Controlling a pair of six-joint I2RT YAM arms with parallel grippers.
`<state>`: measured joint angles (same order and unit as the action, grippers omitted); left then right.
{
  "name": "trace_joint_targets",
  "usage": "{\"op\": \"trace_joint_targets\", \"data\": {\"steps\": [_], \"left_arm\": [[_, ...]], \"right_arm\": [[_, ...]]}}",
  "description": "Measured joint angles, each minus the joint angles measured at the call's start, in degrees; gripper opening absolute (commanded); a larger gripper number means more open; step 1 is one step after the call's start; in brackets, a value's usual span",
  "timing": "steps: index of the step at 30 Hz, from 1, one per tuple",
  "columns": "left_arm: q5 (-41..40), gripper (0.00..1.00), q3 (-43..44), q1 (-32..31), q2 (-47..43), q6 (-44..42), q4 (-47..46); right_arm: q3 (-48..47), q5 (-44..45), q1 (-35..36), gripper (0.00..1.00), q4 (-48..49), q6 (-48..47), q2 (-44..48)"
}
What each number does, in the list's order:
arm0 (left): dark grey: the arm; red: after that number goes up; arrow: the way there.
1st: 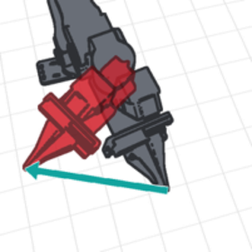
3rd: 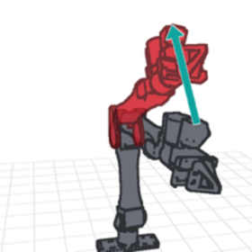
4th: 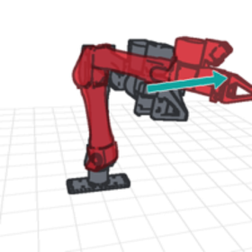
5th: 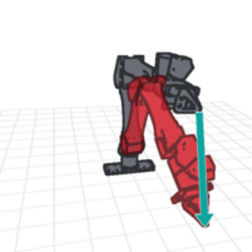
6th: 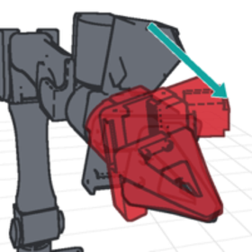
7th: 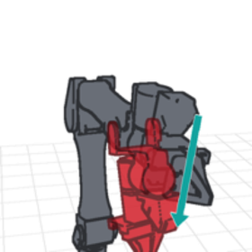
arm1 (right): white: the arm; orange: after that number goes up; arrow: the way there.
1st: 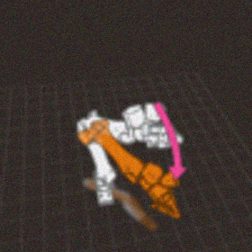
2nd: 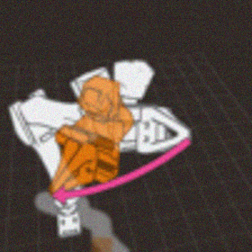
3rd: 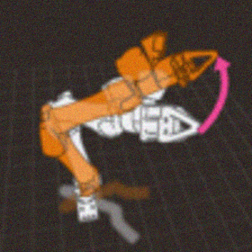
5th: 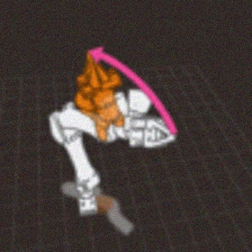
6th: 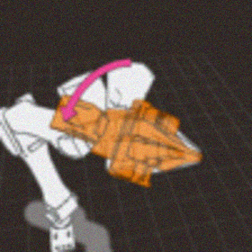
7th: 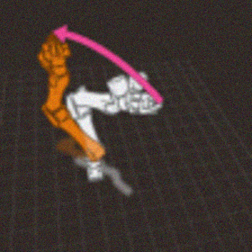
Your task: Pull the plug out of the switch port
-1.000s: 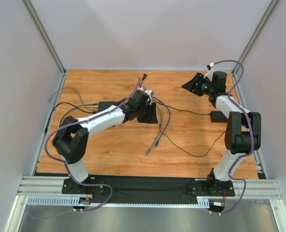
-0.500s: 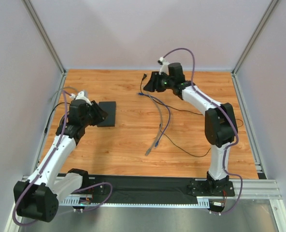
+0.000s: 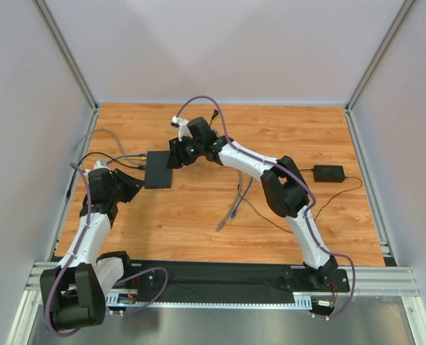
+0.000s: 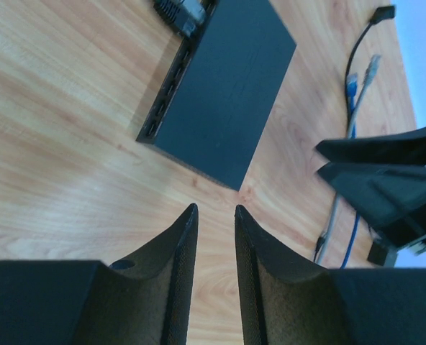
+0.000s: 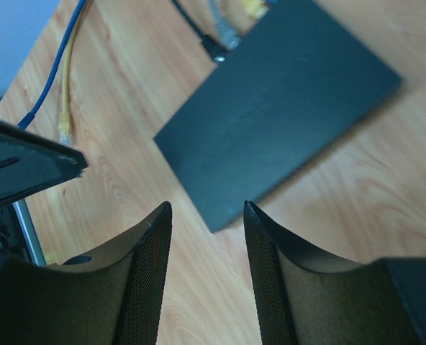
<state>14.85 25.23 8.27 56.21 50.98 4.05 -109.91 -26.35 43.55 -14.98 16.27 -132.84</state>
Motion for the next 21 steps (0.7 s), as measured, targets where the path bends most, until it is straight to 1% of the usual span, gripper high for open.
{"op": "trace_joint_targets", "data": {"steps": [5, 9, 14, 18, 21], "left_arm": [[-0.42, 0.35, -1.6, 2.67, 4.07, 3.08, -7.21], [-0.39, 0.35, -2.45, 4.57, 7.23, 4.48, -11.13], [-0.39, 0.35, -2.58, 4.87, 10.21, 5.38, -14.88], [-0.7, 0.35, -2.67, 4.87, 10.25, 5.73, -16.33], [-1.09, 0.36, -2.86, 4.87, 10.01, 5.81, -16.74]], "right_arm": [[-7.26, 0.61, 3.58, 0.39, -1.79, -0.98, -5.2], [-12.55, 1.42, 3.89, 0.38, -2.8, -1.2, -9.53], [-13.64, 3.08, 3.78, 0.38, -4.31, -1.73, -11.34], [-14.58, 3.26, 3.63, 0.38, -5.42, -2.49, -11.54], [-17.27, 2.71, 3.63, 0.38, -5.62, -2.67, -12.66]]}}
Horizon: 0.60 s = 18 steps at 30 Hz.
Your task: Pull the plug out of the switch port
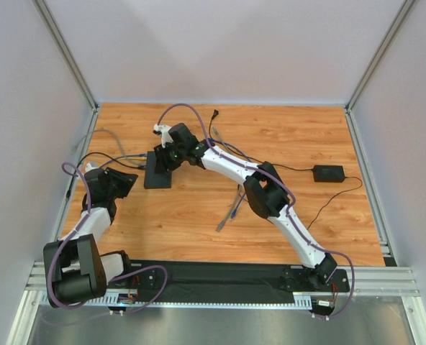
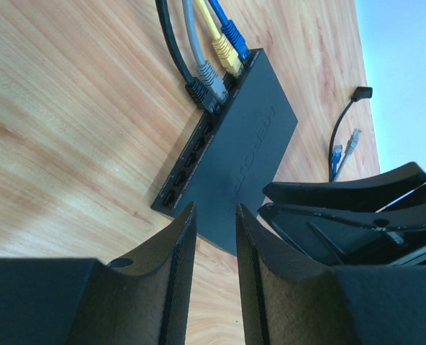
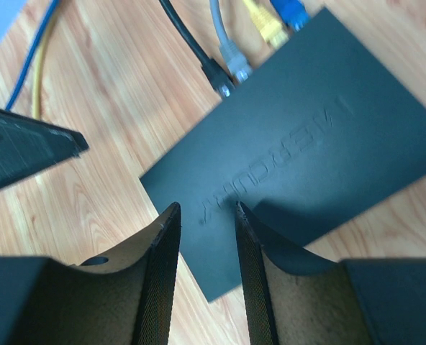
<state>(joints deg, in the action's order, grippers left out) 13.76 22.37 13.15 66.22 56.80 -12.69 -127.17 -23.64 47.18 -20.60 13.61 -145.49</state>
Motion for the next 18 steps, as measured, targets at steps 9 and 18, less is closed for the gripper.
{"op": "trace_joint_targets", "data": {"steps": [9, 18], "left_arm": [[-0.59, 0.37, -0.7, 0.0, -1.84, 0.22, 0.04], [-0.76, 0.38, -1.11, 0.0, -2.29, 0.59, -0.04]], "right_arm": [[-5.57, -2.12, 0.0, 0.38, -0.09, 0.59, -5.27], [-6.49, -3.1, -0.07, 0.37, -0.15, 1.38, -5.95]]}}
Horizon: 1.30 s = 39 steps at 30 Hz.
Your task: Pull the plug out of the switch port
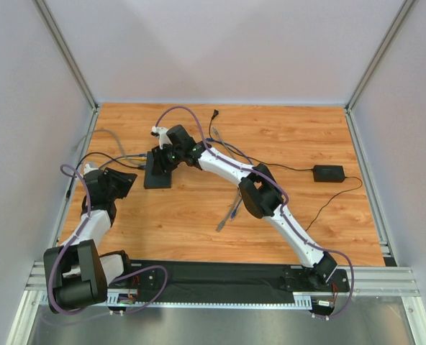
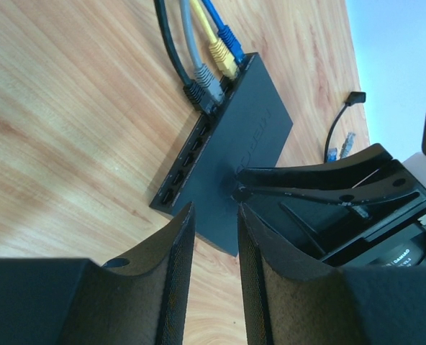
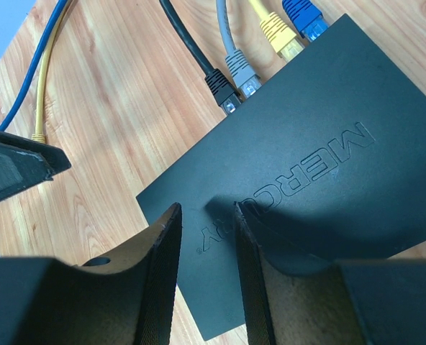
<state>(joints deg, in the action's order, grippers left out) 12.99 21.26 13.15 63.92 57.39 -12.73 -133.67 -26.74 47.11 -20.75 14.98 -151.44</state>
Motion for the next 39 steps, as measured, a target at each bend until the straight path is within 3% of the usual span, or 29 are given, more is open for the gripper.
{"op": "trace_joint_targets", "data": {"steps": [8, 22, 39], "left_arm": [[0.17, 0.39, -0.5, 0.04, 1.53, 0.63, -1.16], [2.93, 0.37, -0.52, 1.62, 14.16, 2.75, -10.12], [4.59, 0.37, 0.87, 2.36, 17.2, 2.73, -11.85]], "right_arm": [[-0.02, -0.28, -0.07, 0.36, -0.42, -0.04, 0.0], [2.91, -0.83, -0.2, 0.34, 2.19, -0.55, 0.9], [4.7, -5.75, 0.68, 0.34, -3.21, -6.82, 2.78]]}}
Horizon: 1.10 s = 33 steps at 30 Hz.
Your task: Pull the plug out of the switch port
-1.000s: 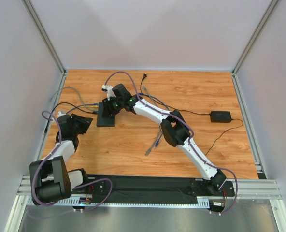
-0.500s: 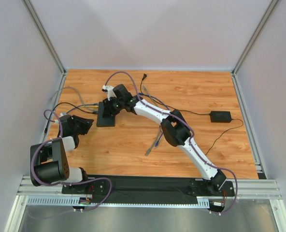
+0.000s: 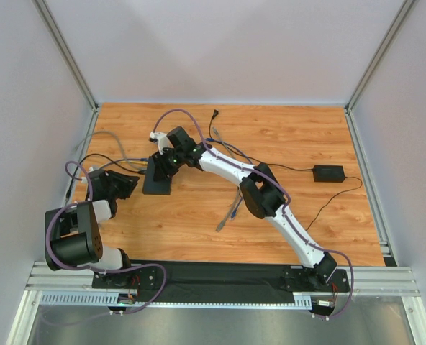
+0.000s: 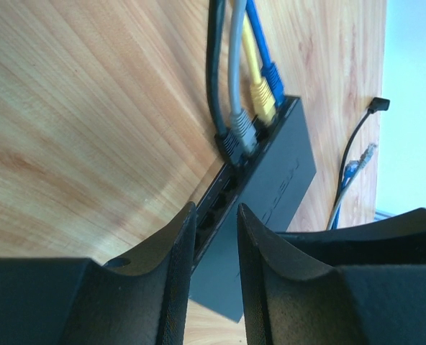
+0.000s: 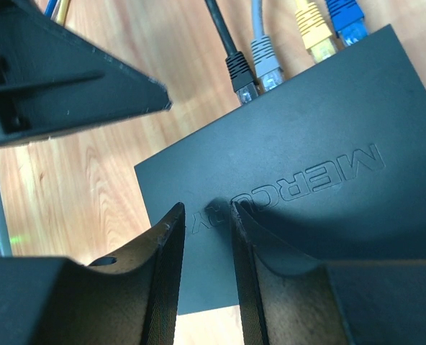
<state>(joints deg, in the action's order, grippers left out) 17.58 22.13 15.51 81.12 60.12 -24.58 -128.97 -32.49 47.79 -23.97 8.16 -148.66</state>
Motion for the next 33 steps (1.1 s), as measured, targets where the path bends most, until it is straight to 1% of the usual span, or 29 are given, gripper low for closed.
{"op": "trace_joint_targets", "data": {"steps": [8, 11, 14, 16, 20, 23, 33], "left_arm": [[0.04, 0.36, -0.02, 0.0, -1.64, -0.37, 0.2], [0.85, 0.35, -0.02, 0.0, 0.87, 0.07, -2.08], [2.16, 0.37, -0.09, 0.0, 6.49, 1.22, -5.68], [3.28, 0.38, -0.37, -0.15, 9.7, 2.38, -9.01], [3.98, 0.38, -0.33, -1.33, 13.44, 3.87, -15.76], [3.34, 0.39, -0.68, -2.32, 14.62, 4.55, -18.75], [2.21, 0.37, -0.87, -3.54, 16.28, 6.51, -21.75]], "right_arm": [[3.65, -2.4, 0.0, 0.34, -0.22, -0.74, 2.14], [3.78, -3.65, -0.37, 0.34, -0.31, -0.74, 2.16], [3.8, -4.92, -0.63, 0.34, -0.72, -0.74, 2.16], [3.78, -5.49, -0.79, 0.34, -1.05, -0.76, 2.16], [3.72, -6.19, -0.92, 0.34, -1.7, -0.74, 2.16], [3.54, -6.6, -1.01, 0.34, -2.05, -0.74, 2.08], [3.43, -7.39, -1.29, 0.34, -2.19, -0.63, 1.97]]}}
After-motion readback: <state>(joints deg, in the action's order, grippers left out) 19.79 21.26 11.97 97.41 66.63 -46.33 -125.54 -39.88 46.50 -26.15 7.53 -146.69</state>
